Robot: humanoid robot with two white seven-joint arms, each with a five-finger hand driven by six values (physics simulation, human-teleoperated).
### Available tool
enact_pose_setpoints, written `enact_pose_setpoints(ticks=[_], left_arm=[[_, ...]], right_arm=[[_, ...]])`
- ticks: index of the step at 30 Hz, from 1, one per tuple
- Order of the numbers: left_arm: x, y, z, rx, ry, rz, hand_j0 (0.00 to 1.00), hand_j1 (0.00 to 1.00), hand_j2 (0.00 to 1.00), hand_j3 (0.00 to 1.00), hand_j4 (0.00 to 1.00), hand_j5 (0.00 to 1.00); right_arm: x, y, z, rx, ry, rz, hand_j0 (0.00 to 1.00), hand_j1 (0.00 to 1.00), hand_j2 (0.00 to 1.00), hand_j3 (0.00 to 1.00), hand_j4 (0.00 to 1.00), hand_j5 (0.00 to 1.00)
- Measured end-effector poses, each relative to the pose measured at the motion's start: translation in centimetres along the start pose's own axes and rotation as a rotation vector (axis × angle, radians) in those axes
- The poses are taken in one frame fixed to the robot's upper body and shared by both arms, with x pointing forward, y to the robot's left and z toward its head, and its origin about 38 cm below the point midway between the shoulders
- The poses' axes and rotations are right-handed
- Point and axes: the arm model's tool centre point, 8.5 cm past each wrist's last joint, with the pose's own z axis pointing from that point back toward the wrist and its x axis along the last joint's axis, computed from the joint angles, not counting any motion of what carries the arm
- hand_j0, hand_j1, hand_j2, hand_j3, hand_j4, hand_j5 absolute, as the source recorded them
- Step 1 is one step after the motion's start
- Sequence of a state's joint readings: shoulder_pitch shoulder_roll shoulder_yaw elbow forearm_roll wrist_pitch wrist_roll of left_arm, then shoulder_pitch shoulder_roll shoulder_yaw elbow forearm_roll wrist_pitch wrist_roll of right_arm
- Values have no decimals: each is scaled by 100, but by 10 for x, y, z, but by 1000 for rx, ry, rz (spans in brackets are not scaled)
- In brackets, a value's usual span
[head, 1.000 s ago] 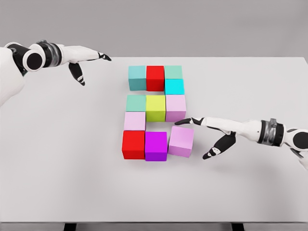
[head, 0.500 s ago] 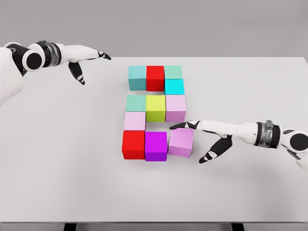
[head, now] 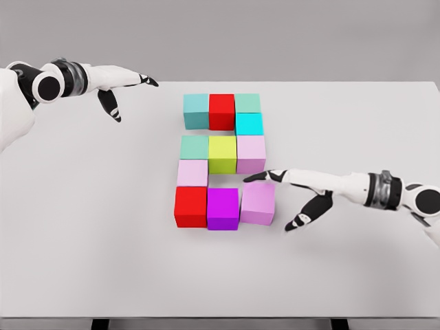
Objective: Assemble the squares on the desktop into the number 2
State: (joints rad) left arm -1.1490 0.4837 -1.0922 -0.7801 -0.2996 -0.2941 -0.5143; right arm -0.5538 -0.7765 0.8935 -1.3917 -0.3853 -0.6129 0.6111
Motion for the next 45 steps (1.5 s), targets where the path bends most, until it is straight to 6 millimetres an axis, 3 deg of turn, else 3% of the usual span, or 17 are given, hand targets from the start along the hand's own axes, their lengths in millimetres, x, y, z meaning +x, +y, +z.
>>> enact_pose_setpoints(ticks=[11,19,45], left_arm=[[-1,0,0,0,2,1,100,100,100,100,100,100],[-1,0,0,-1,3,1,100,100,100,100,100,100],[-1,-1,0,6,3,3,100,100,100,100,100,100]], right_arm=[[-16,-9,12,-66,36,-49,100,100,100,100,100,100],[-22,1,7,-43,41,-74,100,100,100,100,100,100],[-8,13,-8,8,-9,-66,100,100,100,100,100,100]])
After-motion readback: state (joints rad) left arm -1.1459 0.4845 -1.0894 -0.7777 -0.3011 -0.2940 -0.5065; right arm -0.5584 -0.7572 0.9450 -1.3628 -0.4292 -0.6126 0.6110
